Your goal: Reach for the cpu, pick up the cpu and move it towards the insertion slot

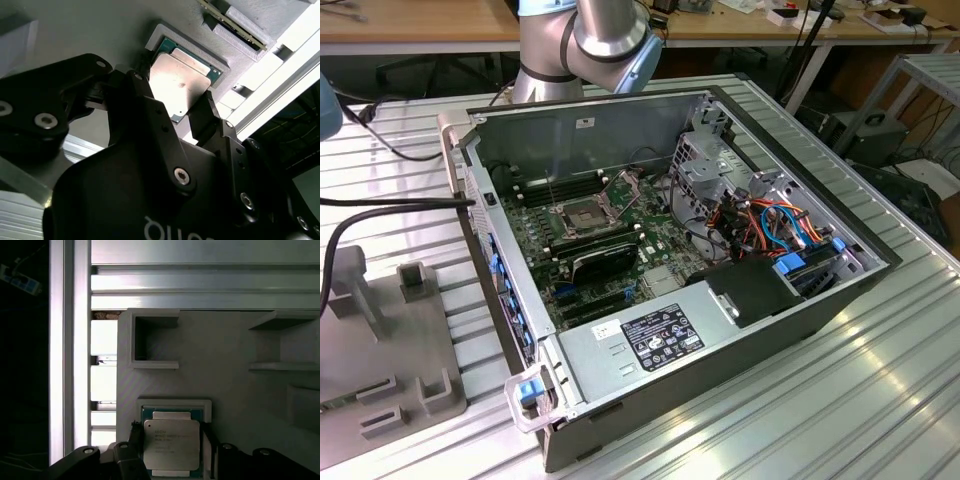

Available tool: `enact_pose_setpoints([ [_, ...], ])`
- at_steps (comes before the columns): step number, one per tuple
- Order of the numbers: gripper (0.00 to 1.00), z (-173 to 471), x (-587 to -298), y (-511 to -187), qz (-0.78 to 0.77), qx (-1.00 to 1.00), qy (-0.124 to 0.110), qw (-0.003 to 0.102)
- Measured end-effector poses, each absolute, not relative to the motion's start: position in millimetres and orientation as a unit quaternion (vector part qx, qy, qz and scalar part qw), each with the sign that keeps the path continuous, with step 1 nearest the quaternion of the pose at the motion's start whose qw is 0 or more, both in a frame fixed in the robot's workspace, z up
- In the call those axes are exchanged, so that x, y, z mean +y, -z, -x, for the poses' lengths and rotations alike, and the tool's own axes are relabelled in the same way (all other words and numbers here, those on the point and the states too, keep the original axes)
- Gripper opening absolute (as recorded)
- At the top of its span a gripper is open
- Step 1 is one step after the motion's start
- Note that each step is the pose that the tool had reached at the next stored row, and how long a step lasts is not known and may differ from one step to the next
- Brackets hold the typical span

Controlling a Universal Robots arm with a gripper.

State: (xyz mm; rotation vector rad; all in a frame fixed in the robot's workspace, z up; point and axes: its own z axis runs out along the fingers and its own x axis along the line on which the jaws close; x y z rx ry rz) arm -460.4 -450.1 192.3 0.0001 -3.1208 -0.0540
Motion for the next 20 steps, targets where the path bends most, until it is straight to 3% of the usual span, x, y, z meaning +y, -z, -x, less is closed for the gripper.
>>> enact_pose_setpoints([
  [20, 0.55, 460.4, -450.1, -197.4, 0.000, -1.000, 0.017, 0.010],
])
